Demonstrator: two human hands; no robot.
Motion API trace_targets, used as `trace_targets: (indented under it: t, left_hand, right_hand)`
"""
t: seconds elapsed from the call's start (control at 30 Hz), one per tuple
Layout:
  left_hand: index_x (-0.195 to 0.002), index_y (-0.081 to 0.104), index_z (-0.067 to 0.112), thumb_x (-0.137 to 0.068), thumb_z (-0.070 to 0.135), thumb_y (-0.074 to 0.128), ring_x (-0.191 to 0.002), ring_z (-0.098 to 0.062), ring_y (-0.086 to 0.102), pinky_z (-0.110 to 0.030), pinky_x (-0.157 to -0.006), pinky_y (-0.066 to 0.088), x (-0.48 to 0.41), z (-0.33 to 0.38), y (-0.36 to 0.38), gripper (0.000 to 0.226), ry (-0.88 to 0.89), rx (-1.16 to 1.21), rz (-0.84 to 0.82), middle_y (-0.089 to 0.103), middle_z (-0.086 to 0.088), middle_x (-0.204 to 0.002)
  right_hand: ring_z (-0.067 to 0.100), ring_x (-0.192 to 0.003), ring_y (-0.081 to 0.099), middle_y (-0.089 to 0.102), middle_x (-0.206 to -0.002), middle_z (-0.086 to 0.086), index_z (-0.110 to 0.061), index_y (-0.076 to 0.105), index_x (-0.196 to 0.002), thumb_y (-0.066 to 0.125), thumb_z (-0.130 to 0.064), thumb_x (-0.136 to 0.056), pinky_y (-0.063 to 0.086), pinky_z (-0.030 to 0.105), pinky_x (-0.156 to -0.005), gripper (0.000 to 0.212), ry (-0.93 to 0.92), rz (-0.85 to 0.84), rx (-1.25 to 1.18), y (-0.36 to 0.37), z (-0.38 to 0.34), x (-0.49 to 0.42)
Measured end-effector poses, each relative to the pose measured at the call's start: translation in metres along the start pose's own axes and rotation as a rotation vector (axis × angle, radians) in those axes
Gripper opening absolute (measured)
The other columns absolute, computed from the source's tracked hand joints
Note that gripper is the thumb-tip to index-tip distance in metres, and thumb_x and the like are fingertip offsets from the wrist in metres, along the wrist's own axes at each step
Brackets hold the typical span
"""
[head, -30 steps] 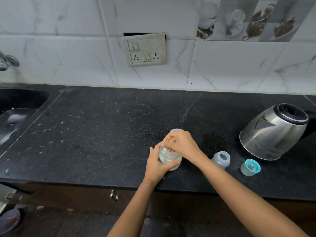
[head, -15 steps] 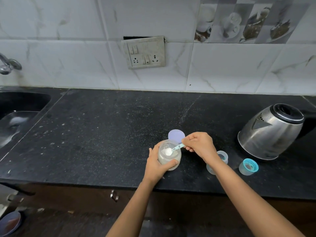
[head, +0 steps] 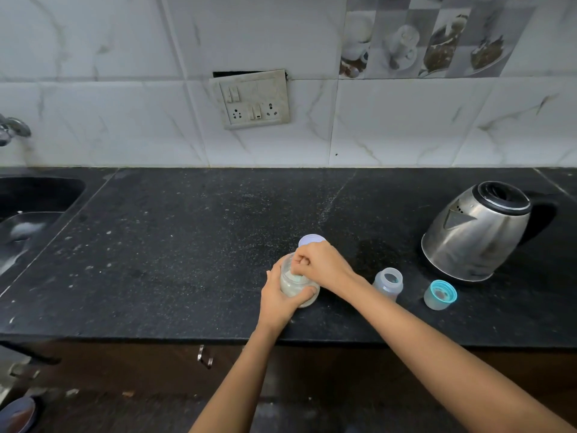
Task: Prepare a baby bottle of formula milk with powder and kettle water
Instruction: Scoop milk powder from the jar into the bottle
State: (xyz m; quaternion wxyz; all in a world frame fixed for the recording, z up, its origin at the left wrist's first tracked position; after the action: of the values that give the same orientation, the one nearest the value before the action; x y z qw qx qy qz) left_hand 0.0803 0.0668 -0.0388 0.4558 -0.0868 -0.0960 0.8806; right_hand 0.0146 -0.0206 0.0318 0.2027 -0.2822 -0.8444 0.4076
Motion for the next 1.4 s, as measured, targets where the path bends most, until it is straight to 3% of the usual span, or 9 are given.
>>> trace_targets:
  t: [0.17, 0.33, 0.47, 0.53, 0.63, 0.83, 1.0, 1.2, 1.4]
  left_hand:
    - [-0.125, 0.046, 0.051, -0.066, 0.031, 0.084, -0.117, -0.007, 0.051, -0.035, -0.097, 0.046, 0.0, 0.0, -0.001, 0.073, -0.012, -0.01, 0.002, 0.058, 0.02, -0.12]
    - [-0.125, 0.046, 0.051, -0.066, 0.031, 0.083, -0.119, -0.01, 0.051, -0.041, -0.098, 0.046, 0.0, 0.001, 0.0, 0.073, -0.01, 0.001, -0.003, 0.058, 0.023, -0.121]
    - [-0.123, 0.044, 0.055, -0.066, 0.032, 0.083, -0.117, -0.009, 0.052, -0.039, -0.097, 0.048, 0.0, 0.0, -0.001, 0.073, -0.023, -0.01, -0.002, 0.059, 0.024, -0.118]
    - [-0.122, 0.043, 0.057, -0.066, 0.031, 0.083, -0.117, -0.009, 0.052, -0.038, -0.096, 0.048, 0.0, 0.0, -0.001, 0.073, -0.027, -0.016, -0.005, 0.059, 0.026, -0.116]
    - [-0.124, 0.044, 0.054, -0.066, 0.032, 0.083, -0.118, -0.01, 0.051, -0.039, -0.097, 0.047, -0.001, -0.001, 0.0, 0.073, -0.026, -0.017, -0.007, 0.059, 0.023, -0.118]
    - [-0.123, 0.045, 0.054, -0.063, 0.037, 0.083, -0.117, -0.008, 0.051, -0.036, -0.097, 0.047, -0.001, -0.003, -0.001, 0.073, -0.044, -0.027, -0.009, 0.058, 0.023, -0.117]
    - [-0.123, 0.046, 0.05, -0.063, 0.045, 0.082, -0.116, -0.009, 0.052, -0.037, -0.096, 0.047, -0.001, -0.003, 0.0, 0.07, -0.046, -0.065, -0.034, 0.059, 0.02, -0.117]
    - [-0.124, 0.045, 0.052, -0.064, 0.046, 0.081, -0.12, -0.008, 0.048, -0.036, -0.099, 0.044, 0.0, 0.005, -0.001, 0.071, -0.028, -0.094, -0.041, 0.056, 0.026, -0.122]
    - [-0.124, 0.045, 0.052, -0.066, 0.045, 0.08, -0.12, -0.007, 0.049, -0.04, -0.099, 0.045, 0.001, 0.011, 0.0, 0.068, 0.005, -0.127, -0.052, 0.054, 0.023, -0.126]
  right_hand:
    - [-0.002, -0.054, 0.052, 0.063, -0.065, -0.011, -0.017, 0.069, -0.065, 0.065, -0.012, -0.079, 0.035, 0.007, -0.048, 0.016, 0.094, 0.114, -0.187, -0.015, 0.011, -0.005]
    - [0.004, -0.052, 0.048, 0.056, -0.055, -0.011, -0.023, 0.057, -0.052, 0.061, -0.012, -0.074, 0.035, 0.02, -0.051, 0.026, 0.168, 0.162, -0.108, -0.022, 0.018, -0.01]
    - [0.011, -0.057, 0.043, 0.053, -0.062, -0.008, -0.02, 0.05, -0.054, 0.055, -0.01, -0.074, 0.036, 0.024, -0.054, 0.023, 0.126, 0.034, 0.114, 0.003, 0.005, -0.012]
    - [0.012, -0.059, 0.046, 0.053, -0.061, -0.007, -0.018, 0.057, -0.058, 0.057, -0.011, -0.076, 0.039, 0.026, -0.054, 0.019, 0.117, -0.016, 0.134, 0.012, 0.005, -0.013]
    - [0.014, -0.066, 0.062, 0.068, -0.068, -0.003, -0.015, 0.071, -0.072, 0.063, -0.015, -0.075, 0.049, 0.028, -0.063, 0.009, 0.154, -0.013, -0.001, 0.007, 0.014, -0.015]
    - [0.007, -0.066, 0.07, 0.075, -0.074, -0.001, -0.02, 0.073, -0.068, 0.071, -0.013, -0.077, 0.056, 0.025, -0.071, 0.011, 0.101, 0.04, -0.279, -0.022, 0.015, -0.007]
    - [0.006, -0.066, 0.07, 0.072, -0.067, -0.005, -0.016, 0.072, -0.077, 0.072, -0.013, -0.078, 0.056, 0.025, -0.071, 0.003, -0.05, -0.043, -0.192, -0.019, -0.012, 0.0]
    - [0.01, -0.072, 0.07, 0.075, -0.075, 0.0, -0.023, 0.071, -0.071, 0.07, -0.015, -0.079, 0.058, 0.038, -0.081, 0.011, 0.147, 0.03, -0.324, -0.029, 0.022, -0.007]
    - [0.005, -0.058, 0.059, 0.071, -0.061, -0.001, -0.009, 0.074, -0.074, 0.065, -0.011, -0.08, 0.053, 0.033, -0.075, 0.01, 0.263, 0.144, -0.364, -0.038, 0.045, 0.003]
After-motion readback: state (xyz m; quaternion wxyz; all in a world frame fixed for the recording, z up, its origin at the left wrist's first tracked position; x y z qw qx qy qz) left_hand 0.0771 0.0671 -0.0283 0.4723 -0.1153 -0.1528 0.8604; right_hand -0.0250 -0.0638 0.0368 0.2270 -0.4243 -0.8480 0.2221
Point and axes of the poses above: each hand's wrist, its own x-axis away from the middle knuckle, its own y-axis out of the palm, z = x × y, the point moved 9 cm from there along -x, towards the middle knuckle
